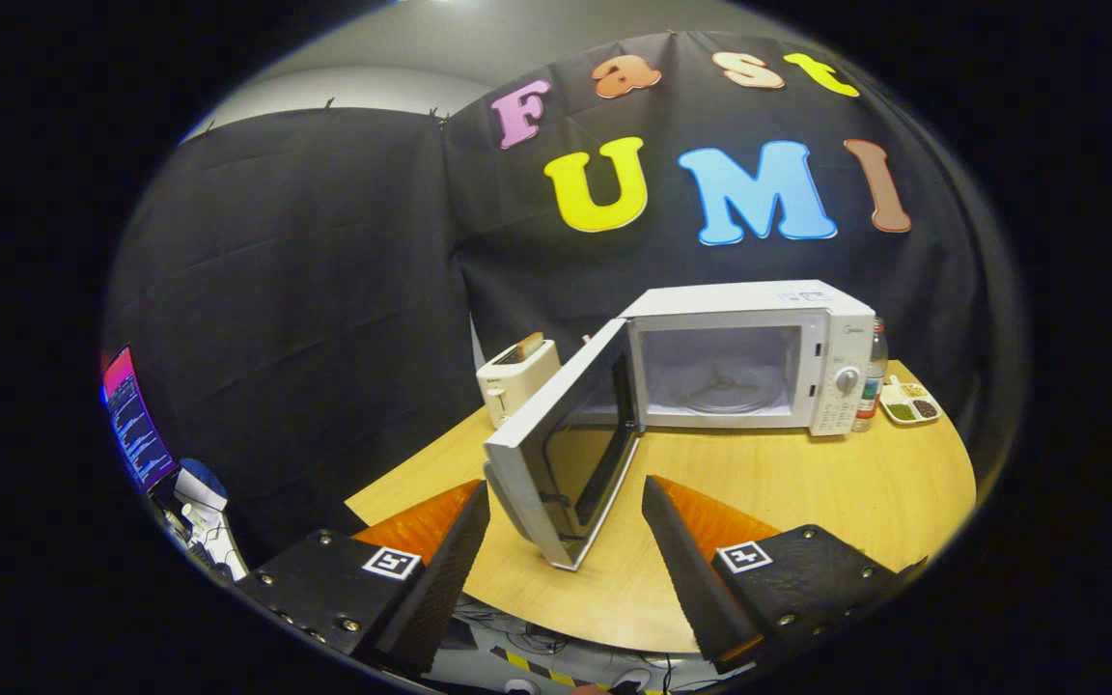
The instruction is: Open the microwave, put the food inside, and close the microwave door.
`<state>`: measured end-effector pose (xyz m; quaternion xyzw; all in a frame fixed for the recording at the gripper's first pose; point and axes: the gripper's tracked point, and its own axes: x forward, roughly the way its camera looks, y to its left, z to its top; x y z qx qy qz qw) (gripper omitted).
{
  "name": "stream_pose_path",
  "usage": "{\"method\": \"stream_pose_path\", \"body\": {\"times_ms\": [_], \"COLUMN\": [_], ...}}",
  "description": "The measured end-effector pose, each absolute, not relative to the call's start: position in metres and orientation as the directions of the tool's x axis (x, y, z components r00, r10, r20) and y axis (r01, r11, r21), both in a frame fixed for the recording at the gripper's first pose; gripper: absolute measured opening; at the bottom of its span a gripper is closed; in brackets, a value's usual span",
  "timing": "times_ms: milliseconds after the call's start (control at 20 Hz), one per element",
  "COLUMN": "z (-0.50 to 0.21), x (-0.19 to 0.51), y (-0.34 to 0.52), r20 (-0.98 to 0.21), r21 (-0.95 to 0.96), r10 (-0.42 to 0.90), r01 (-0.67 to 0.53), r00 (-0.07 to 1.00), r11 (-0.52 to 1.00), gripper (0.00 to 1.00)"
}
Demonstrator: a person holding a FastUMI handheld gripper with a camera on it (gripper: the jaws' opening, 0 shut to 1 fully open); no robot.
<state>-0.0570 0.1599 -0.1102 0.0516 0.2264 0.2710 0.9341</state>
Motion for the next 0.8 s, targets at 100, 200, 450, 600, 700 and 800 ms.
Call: {"method": "stream_pose_path", "body": {"times_ms": [100,200,450,600,700,800], "z": [-0.112,-0.116,-0.136,-0.155,-0.171,-0.189], "x": [-0.048,-0.040,-0.020,-0.012,-0.012,-0.013], "y": [0.129,0.103,0.044,0.014,0.001,-0.012], "r20": [-0.403,-0.417,-0.480,-0.527,-0.559,-0.599], "r21": [0.232,0.268,0.332,0.372,0.408,0.433], "r10": [0.500,0.487,0.455,0.438,0.443,0.446], "r01": [-0.443,-0.408,-0.324,-0.266,-0.233,-0.199], "r00": [0.767,0.768,0.750,0.728,0.701,0.666], "r11": [0.866,0.873,0.886,0.889,0.883,0.879], "gripper": [0.96,0.96,0.96,0.96,0.96,0.96]}}
